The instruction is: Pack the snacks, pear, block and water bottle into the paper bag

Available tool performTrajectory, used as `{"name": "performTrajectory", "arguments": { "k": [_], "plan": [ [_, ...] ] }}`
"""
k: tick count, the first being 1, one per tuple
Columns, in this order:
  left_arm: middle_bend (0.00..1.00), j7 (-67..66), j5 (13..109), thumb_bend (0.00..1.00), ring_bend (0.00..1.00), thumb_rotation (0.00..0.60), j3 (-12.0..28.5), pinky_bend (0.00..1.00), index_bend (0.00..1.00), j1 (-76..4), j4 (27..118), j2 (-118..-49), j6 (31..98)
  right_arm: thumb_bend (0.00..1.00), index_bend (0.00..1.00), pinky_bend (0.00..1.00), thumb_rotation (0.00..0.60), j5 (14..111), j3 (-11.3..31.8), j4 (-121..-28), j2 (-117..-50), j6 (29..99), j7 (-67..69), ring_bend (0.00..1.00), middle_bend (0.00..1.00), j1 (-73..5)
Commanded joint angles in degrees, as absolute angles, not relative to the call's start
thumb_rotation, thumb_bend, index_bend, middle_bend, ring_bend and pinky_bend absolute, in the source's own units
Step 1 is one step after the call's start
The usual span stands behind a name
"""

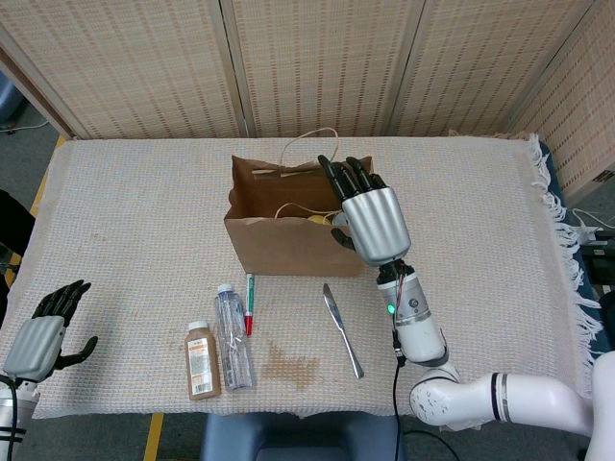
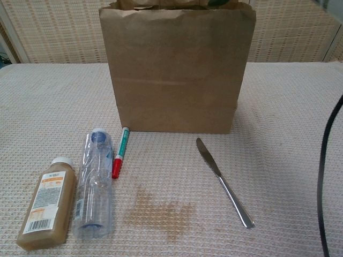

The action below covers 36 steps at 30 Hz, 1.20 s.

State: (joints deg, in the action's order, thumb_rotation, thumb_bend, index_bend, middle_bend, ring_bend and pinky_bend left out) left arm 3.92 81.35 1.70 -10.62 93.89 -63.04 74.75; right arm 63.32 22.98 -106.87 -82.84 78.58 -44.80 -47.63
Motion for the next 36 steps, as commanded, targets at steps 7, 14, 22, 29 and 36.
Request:
{"name": "performTrajectory", "arguments": {
  "k": [7, 14, 22, 29, 36],
  "plan": [
    [0.00, 3.1, 82.5, 0.35, 0.00, 0.600, 1.4, 0.07, 0.00, -10.3, 94.1, -63.3, 75.8, 0.00, 0.04, 0.35, 0.600, 88.4, 3.0, -115.9, -66.1, 90.7, -30.8, 0.11, 0.19, -27.0],
    [0.00, 2.8, 83.2, 0.35, 0.00, 0.600, 1.2, 0.07, 0.00, -10.0, 94.0, -63.6, 76.6, 0.00, 0.02, 0.27, 0.600, 98.7, -5.9, -102.2, -67.4, 101.5, -16.1, 0.07, 0.17, -15.1],
    [0.00, 4.1, 85.9, 0.35, 0.00, 0.600, 0.5, 0.07, 0.00, -10.4, 92.6, -64.0, 77.0, 0.00, 0.03, 0.27, 0.600, 99.5, -5.9, -90.1, -70.9, 103.9, -4.8, 0.07, 0.17, -10.8],
    [0.00, 4.0, 89.3, 0.34, 0.00, 0.600, -0.8, 0.07, 0.00, -11.2, 92.0, -64.0, 76.4, 0.00, 0.03, 0.27, 0.600, 100.5, -5.3, -89.0, -70.9, 101.4, -2.6, 0.07, 0.17, -10.6],
    [0.00, -1.4, 106.3, 0.35, 0.00, 0.600, -2.2, 0.07, 0.00, -16.3, 83.3, -65.5, 80.3, 0.00, 0.03, 0.27, 0.600, 100.6, -4.3, -88.6, -70.7, 99.8, -0.1, 0.07, 0.17, -10.2]
  ]
}}
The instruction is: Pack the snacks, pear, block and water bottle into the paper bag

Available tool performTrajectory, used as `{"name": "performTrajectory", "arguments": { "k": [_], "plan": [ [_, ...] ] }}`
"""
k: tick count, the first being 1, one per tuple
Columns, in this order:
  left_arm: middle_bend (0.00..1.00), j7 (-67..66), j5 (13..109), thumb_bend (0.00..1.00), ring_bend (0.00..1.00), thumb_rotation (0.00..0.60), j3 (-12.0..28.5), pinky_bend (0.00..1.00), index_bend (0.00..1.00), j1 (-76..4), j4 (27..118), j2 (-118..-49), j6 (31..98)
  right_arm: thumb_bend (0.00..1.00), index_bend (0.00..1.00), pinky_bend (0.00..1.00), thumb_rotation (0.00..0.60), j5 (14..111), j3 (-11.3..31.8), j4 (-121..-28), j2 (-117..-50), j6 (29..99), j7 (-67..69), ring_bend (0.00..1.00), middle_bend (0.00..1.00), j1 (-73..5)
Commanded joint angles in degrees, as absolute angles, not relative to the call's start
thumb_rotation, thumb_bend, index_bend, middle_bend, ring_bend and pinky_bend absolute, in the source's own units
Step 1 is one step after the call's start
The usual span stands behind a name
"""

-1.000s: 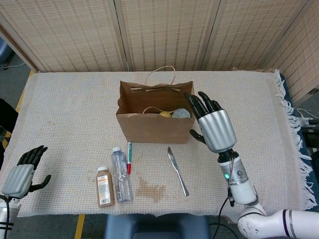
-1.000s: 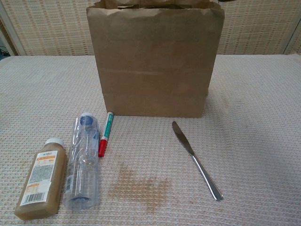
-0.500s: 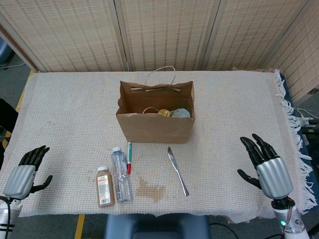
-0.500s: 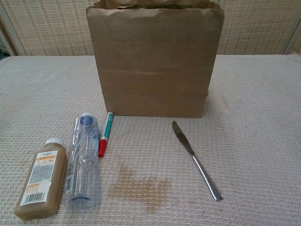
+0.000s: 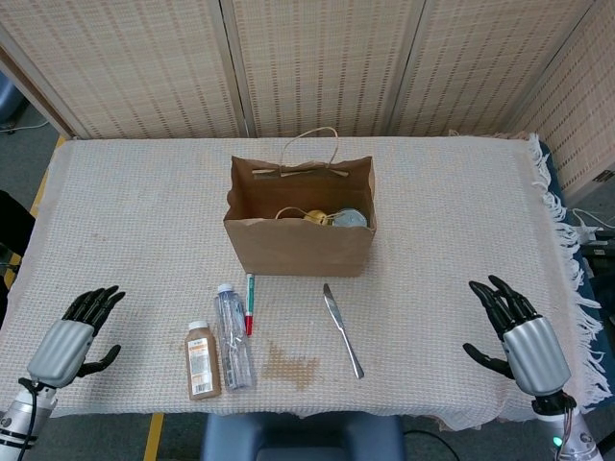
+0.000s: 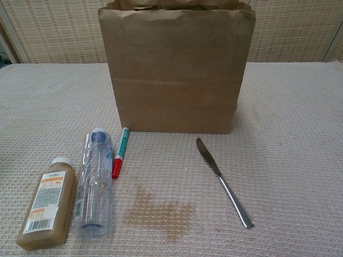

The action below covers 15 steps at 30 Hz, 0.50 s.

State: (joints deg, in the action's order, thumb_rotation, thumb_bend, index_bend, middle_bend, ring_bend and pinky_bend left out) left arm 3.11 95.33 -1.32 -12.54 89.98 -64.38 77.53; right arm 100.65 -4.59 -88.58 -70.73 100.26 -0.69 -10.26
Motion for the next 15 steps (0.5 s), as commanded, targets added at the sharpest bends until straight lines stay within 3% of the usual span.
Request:
{"name": "performTrajectory", "arguments": {
  "k": [1, 8, 13, 15],
  "plan": [
    [0.00, -3.0, 109.5, 0.35, 0.00, 0.600, -2.3, 0.07, 0.00, -17.5, 81.2, -65.9, 81.0, 0.00, 0.03, 0.27, 0.600, 100.6, -4.1, -88.6, -70.7, 99.6, 0.1, 0.07, 0.17, -10.1],
    [0.00, -12.0, 127.9, 0.35, 0.00, 0.600, -2.5, 0.07, 0.00, -30.4, 73.8, -68.7, 78.3, 0.00, 0.04, 0.27, 0.600, 99.9, -3.3, -89.6, -70.8, 96.9, 1.3, 0.07, 0.17, -10.2],
    [0.00, -12.3, 129.5, 0.34, 0.00, 0.600, -2.6, 0.07, 0.00, -33.6, 73.7, -69.5, 75.6, 0.00, 0.04, 0.27, 0.600, 99.8, -3.1, -89.8, -70.8, 96.2, 1.5, 0.07, 0.17, -10.2],
    [0.00, -12.0, 131.1, 0.35, 0.00, 0.600, -1.6, 0.07, 0.00, -39.2, 72.7, -71.7, 70.1, 0.00, 0.05, 0.27, 0.600, 99.0, -3.1, -89.8, -70.9, 94.7, 2.0, 0.07, 0.17, -10.3]
  ]
}}
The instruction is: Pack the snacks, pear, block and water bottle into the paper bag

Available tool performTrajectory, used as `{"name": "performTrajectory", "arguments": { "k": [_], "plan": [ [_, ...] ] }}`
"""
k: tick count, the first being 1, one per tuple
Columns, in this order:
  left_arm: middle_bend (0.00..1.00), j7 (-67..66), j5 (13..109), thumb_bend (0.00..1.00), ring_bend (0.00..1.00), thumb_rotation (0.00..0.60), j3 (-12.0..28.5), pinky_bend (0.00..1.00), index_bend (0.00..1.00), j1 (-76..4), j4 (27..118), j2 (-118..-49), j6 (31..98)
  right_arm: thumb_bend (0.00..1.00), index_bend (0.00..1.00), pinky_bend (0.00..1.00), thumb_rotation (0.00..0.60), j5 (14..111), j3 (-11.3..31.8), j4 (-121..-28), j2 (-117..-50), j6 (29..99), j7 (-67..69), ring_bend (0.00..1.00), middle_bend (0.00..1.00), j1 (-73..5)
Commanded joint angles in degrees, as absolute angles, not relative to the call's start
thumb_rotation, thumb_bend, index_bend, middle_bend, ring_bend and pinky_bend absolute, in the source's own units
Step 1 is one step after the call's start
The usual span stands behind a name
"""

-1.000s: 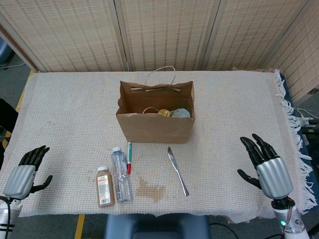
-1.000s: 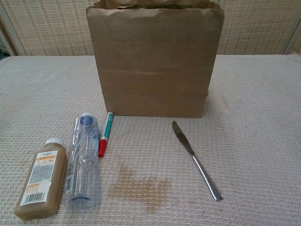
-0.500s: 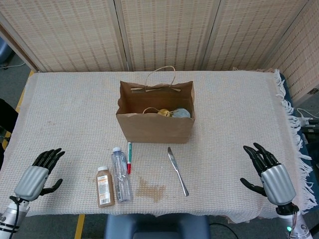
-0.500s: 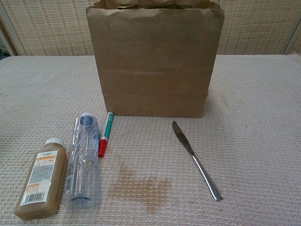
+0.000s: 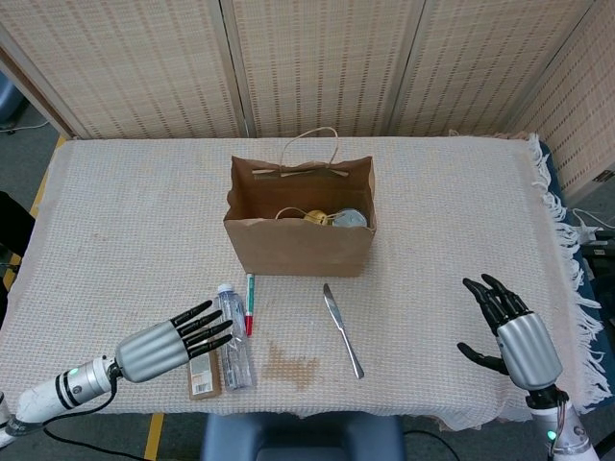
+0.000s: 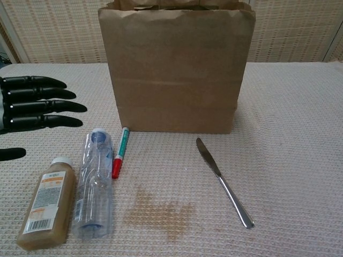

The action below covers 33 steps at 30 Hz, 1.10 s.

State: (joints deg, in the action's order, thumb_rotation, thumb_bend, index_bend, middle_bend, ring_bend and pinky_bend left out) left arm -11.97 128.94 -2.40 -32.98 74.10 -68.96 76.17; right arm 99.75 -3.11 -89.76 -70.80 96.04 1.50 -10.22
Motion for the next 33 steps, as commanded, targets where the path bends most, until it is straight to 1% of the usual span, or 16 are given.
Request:
{"name": "performTrajectory", "arguments": {
  "k": [1, 7, 15, 21, 26, 33],
  "plan": [
    [0.00, -10.8, 131.0, 0.35, 0.00, 0.600, -1.5, 0.07, 0.00, -41.2, 71.9, -72.5, 68.4, 0.00, 0.05, 0.27, 0.600, 98.7, -3.0, -89.9, -70.9, 94.2, 2.3, 0.07, 0.17, -10.3],
    [0.00, -7.8, 130.7, 0.35, 0.00, 0.600, -2.2, 0.08, 0.00, -47.2, 67.1, -75.9, 64.5, 0.00, 0.05, 0.27, 0.600, 97.9, -2.5, -90.5, -70.5, 92.5, 3.2, 0.07, 0.17, -10.3],
    [0.00, -1.5, 126.6, 0.36, 0.00, 0.600, -3.3, 0.09, 0.00, -53.2, 59.6, -79.9, 59.6, 0.00, 0.05, 0.27, 0.600, 97.0, -2.0, -91.3, -70.0, 90.6, 3.7, 0.07, 0.17, -10.2],
    [0.00, 0.2, 124.6, 0.36, 0.00, 0.600, -5.4, 0.09, 0.00, -54.5, 54.7, -82.7, 59.5, 0.00, 0.06, 0.27, 0.600, 96.6, -1.6, -91.6, -69.8, 89.7, 4.7, 0.07, 0.17, -10.1],
    [0.00, 0.9, 123.8, 0.36, 0.00, 0.600, -7.8, 0.09, 0.00, -54.3, 50.4, -85.2, 60.8, 0.00, 0.06, 0.27, 0.600, 96.5, -1.5, -92.1, -69.6, 89.0, 5.4, 0.07, 0.17, -10.0],
    [0.00, 2.4, 122.2, 0.36, 0.00, 0.600, -9.9, 0.09, 0.00, -53.7, 44.2, -87.4, 63.5, 0.00, 0.06, 0.27, 0.600, 96.3, -1.2, -92.2, -69.6, 88.4, 5.2, 0.07, 0.17, -9.8]
  ]
}}
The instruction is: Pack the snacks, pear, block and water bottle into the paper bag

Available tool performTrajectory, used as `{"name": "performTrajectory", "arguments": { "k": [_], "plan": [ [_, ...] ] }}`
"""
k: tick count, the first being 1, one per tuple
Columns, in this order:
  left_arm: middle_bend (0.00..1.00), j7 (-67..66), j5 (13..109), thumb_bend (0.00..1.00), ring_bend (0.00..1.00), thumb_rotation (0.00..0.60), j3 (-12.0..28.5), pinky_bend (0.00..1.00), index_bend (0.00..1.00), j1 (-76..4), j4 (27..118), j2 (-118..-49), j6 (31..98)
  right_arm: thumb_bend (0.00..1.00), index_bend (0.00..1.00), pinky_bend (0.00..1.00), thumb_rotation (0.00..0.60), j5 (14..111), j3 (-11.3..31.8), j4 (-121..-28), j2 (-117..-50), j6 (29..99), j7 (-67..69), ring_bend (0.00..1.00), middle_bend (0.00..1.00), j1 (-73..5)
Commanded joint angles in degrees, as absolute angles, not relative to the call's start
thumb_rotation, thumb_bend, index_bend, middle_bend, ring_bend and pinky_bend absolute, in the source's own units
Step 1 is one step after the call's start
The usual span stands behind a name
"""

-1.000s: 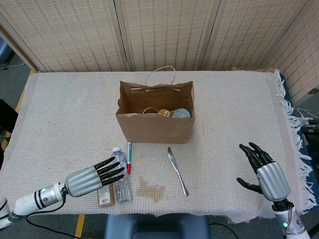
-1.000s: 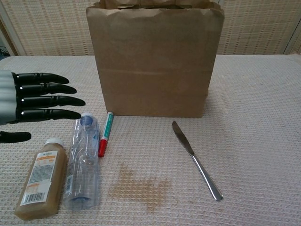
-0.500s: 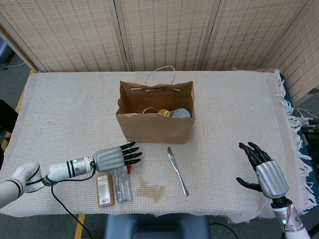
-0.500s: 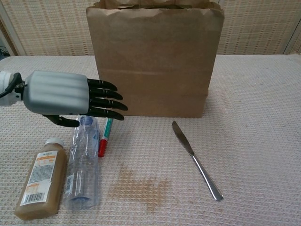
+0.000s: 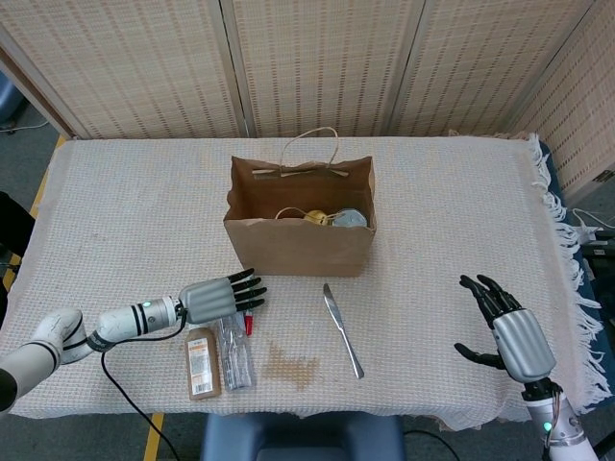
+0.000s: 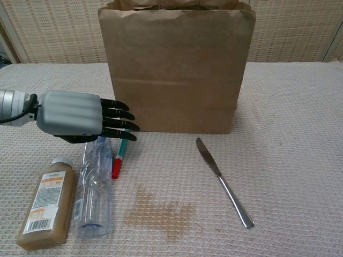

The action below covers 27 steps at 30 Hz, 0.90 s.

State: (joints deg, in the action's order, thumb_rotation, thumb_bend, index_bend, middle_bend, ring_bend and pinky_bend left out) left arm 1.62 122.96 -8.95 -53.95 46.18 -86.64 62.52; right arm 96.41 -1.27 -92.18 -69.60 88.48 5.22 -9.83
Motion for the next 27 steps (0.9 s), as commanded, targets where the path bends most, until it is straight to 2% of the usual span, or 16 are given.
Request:
{"name": "performTrajectory", "arguments": {
  "k": [1, 13, 27],
  "plan": [
    [0.00, 2.6, 122.0, 0.36, 0.00, 0.600, -10.2, 0.09, 0.00, -53.6, 43.5, -87.5, 63.9, 0.00, 0.06, 0.27, 0.600, 96.3, -1.2, -92.3, -69.6, 88.3, 5.2, 0.07, 0.17, -9.8],
    [0.00, 4.5, 119.0, 0.36, 0.00, 0.600, -13.0, 0.09, 0.00, -51.6, 38.9, -85.3, 68.5, 0.00, 0.06, 0.27, 0.600, 96.6, -0.8, -92.4, -69.8, 88.1, 4.7, 0.07, 0.17, -9.4],
    [0.00, 0.9, 119.1, 0.36, 0.00, 0.600, -15.7, 0.09, 0.00, -46.6, 38.4, -87.5, 77.6, 0.00, 0.06, 0.27, 0.600, 96.5, -0.5, -93.0, -69.7, 87.7, 5.0, 0.07, 0.17, -9.1]
  ]
}}
